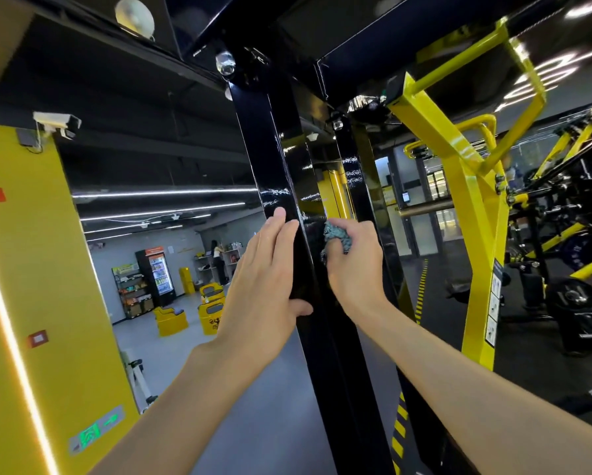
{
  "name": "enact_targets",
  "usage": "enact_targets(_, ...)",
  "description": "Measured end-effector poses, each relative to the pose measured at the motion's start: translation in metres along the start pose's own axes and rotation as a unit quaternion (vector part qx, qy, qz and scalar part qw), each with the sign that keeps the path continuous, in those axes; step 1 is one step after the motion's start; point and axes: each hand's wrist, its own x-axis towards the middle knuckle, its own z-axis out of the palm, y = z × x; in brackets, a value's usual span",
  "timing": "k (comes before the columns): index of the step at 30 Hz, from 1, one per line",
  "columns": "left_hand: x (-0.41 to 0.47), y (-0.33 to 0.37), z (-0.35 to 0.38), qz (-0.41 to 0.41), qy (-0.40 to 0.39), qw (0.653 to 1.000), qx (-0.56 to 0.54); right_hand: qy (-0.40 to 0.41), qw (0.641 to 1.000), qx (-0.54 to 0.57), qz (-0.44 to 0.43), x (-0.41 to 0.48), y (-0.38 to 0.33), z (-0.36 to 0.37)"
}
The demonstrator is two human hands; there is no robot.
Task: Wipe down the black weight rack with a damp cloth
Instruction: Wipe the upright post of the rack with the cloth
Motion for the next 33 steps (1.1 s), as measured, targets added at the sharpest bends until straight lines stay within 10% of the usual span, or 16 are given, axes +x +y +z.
enact_targets(33, 0.068, -0.021, -0.035, 0.031, 0.056, 0.998, -0.020, 0.031, 0.966, 0.083, -0.242, 0.082, -0.050, 0.027)
